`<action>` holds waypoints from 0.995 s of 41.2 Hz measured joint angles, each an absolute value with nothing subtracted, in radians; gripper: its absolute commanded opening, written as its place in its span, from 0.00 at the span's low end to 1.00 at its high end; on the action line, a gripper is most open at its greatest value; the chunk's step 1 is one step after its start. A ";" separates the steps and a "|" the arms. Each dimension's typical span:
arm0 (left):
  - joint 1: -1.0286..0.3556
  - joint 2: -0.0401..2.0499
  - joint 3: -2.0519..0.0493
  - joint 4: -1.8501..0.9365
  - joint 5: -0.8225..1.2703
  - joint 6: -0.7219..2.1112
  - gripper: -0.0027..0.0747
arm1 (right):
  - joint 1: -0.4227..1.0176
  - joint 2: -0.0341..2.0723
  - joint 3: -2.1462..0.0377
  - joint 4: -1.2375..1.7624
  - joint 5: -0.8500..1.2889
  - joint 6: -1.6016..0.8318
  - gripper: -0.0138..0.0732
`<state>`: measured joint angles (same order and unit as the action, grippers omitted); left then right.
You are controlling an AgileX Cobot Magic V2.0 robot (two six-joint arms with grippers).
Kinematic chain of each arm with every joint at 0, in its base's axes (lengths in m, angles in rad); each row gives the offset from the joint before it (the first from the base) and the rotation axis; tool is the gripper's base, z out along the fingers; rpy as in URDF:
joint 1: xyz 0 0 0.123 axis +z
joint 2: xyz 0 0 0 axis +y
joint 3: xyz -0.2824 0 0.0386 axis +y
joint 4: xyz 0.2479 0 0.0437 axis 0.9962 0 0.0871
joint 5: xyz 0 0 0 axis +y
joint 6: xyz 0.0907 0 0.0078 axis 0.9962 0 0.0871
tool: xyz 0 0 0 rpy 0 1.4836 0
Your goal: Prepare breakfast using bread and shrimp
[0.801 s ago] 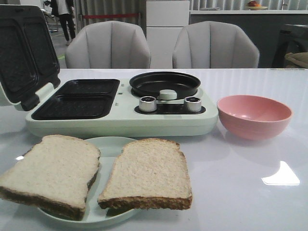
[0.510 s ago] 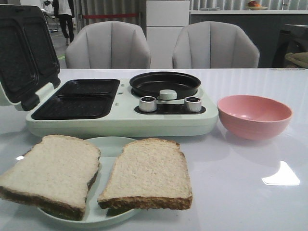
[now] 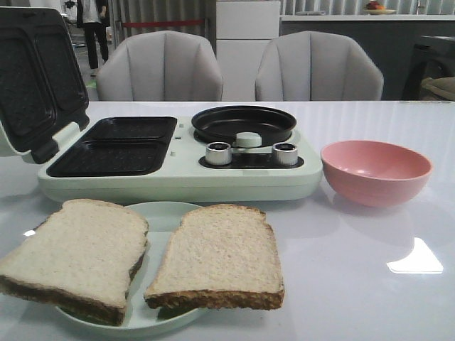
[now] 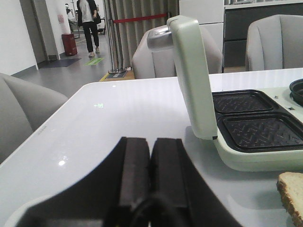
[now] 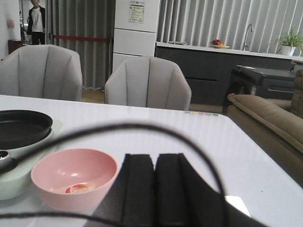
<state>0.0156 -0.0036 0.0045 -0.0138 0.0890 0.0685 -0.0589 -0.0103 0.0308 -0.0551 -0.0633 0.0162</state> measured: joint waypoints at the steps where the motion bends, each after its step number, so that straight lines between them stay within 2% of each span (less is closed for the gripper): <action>1: 0.016 -0.004 0.004 -0.014 0.089 0.068 0.16 | -0.059 -0.010 0.031 -0.055 -0.065 0.016 0.13; 12: 0.016 -0.004 0.002 -0.016 -0.018 0.068 0.16 | -0.059 -0.010 0.010 -0.055 -0.034 0.016 0.13; 17: 0.016 -0.004 -0.028 -0.027 -0.038 0.068 0.16 | -0.059 -0.010 -0.090 -0.055 0.066 0.016 0.13; 22: 0.016 0.002 -0.153 -0.031 -0.021 0.068 0.16 | -0.059 0.010 -0.232 -0.054 0.179 0.016 0.13; 33: 0.016 0.198 -0.467 -0.031 0.151 0.068 0.16 | -0.059 0.242 -0.559 -0.053 0.411 0.016 0.13; 41: 0.012 0.375 -0.624 -0.031 0.346 0.068 0.16 | -0.059 0.417 -0.691 -0.053 0.538 0.016 0.13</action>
